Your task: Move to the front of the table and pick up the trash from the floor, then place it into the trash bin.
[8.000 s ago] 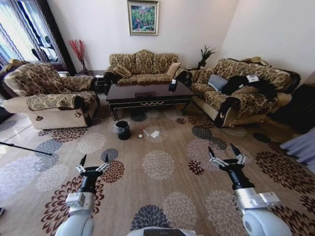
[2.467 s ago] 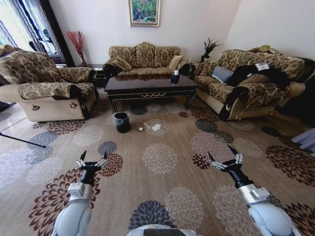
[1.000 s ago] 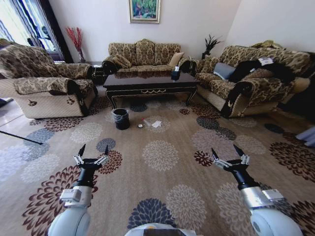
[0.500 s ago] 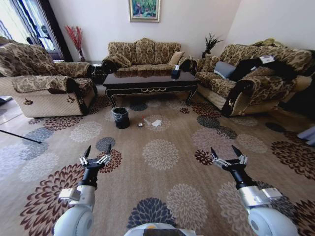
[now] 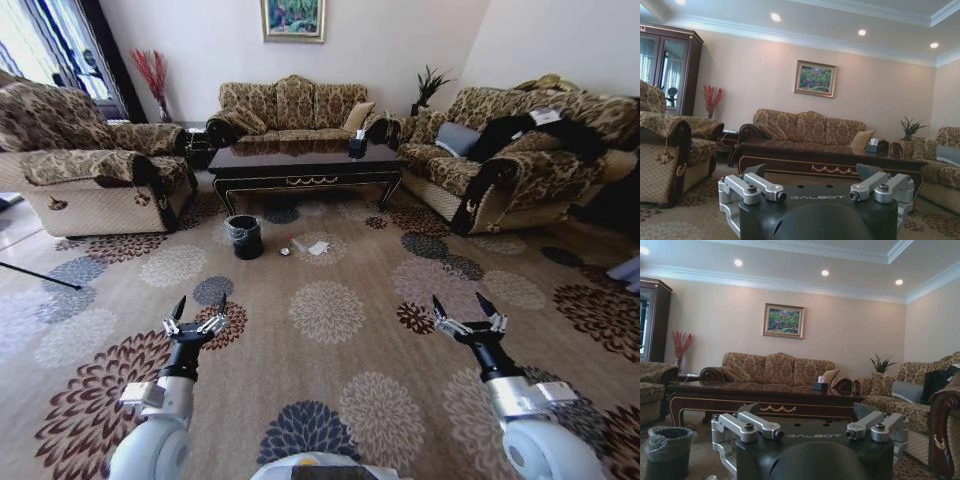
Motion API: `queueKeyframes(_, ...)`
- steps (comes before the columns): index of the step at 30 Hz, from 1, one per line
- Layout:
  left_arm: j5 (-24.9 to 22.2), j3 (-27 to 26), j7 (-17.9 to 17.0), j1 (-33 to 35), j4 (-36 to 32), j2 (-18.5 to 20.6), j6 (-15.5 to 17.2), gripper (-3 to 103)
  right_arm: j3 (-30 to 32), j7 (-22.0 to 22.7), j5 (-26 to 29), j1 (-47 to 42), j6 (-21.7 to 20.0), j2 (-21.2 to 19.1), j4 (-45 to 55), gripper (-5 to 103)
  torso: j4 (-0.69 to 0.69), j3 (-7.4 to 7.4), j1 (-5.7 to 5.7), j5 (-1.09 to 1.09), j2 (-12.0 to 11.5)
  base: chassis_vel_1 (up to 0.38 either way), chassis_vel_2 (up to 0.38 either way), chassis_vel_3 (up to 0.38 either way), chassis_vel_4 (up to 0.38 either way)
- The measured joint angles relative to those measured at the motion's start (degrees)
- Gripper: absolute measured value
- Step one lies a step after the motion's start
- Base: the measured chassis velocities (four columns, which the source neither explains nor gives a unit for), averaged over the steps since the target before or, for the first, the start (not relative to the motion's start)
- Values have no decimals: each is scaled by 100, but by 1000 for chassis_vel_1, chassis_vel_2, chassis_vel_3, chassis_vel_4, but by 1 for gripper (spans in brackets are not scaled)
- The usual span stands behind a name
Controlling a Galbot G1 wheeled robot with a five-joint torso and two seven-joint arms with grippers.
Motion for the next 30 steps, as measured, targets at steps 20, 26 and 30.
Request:
queueKeyframes(20, 513, 41, -32, 28, 127, -96, -20, 100, -37, -169, -94, 131, 50, -89, -211, 100, 0, -362, -154, 0, -517, 0, 0, 0, 0)
queueKeyframes(26, 538, 36, -57, 99, -31, -125, 33, 100, -54, -187, -108, 150, 62, -94, -251, 100, 0, -425, -193, 0, -619, 0, 0, 0, 0)
queueKeyframes(30, 527, 9, -66, 120, -101, -156, 49, 100, -82, -214, -150, 181, 80, -74, -297, 100, 0, -508, -221, 0, -731, 0, 0, 0, 0)
